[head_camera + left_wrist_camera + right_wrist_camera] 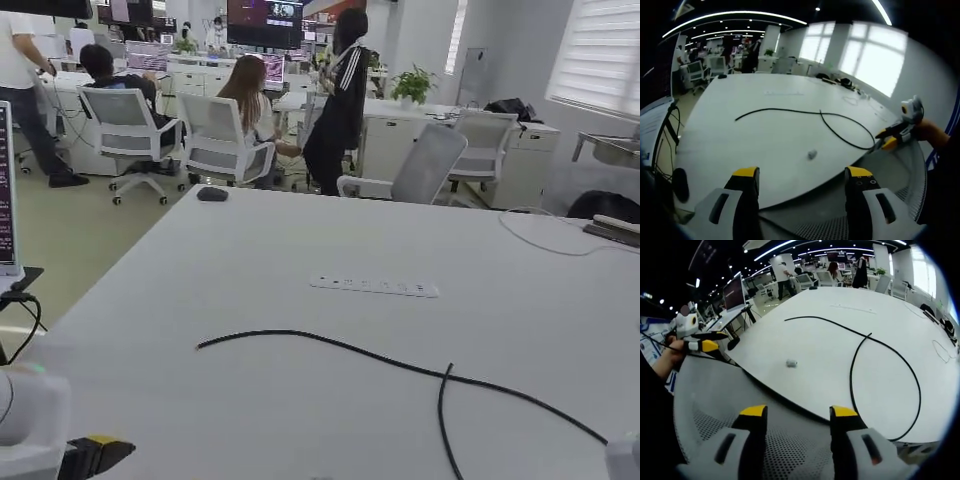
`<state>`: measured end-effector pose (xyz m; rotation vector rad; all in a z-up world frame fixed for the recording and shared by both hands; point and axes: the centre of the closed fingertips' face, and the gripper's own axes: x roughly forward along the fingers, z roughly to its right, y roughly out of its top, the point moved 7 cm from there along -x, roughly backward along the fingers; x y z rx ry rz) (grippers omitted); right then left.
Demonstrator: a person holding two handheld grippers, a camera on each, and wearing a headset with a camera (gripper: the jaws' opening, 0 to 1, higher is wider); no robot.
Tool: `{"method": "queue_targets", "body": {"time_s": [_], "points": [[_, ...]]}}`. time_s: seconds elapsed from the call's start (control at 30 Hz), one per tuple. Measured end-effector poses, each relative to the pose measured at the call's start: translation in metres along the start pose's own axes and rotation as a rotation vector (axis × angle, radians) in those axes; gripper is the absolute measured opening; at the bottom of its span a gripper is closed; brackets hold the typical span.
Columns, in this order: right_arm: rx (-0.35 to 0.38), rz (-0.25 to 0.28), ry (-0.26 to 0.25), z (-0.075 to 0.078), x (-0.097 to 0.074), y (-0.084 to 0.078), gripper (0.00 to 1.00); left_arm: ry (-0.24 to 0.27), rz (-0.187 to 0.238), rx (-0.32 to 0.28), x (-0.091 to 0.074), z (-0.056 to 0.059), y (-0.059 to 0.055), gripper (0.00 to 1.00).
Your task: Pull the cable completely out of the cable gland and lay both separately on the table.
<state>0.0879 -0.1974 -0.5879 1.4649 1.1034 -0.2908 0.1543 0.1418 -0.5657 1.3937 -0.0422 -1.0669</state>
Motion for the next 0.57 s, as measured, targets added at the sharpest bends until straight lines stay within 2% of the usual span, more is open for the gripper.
{"method": "queue_targets", "body": {"time_s": [0.27, 0.43, 0.57], "points": [[0.014, -0.006, 0.002, 0.001, 0.003, -0.001, 0.51, -0.010, -0.002, -0.004, 0.004, 0.004, -0.002, 0.70], [0.032, -0.003, 0.009, 0.001, 0.003, -0.001, 0.52, -0.016, -0.019, -0.011, 0.014, 0.003, -0.004, 0.70], [0.035, 0.002, 0.009, 0.001, 0.003, -0.001, 0.52, -0.011, -0.012, -0.013, 0.011, 0.003, -0.004, 0.70]]}}
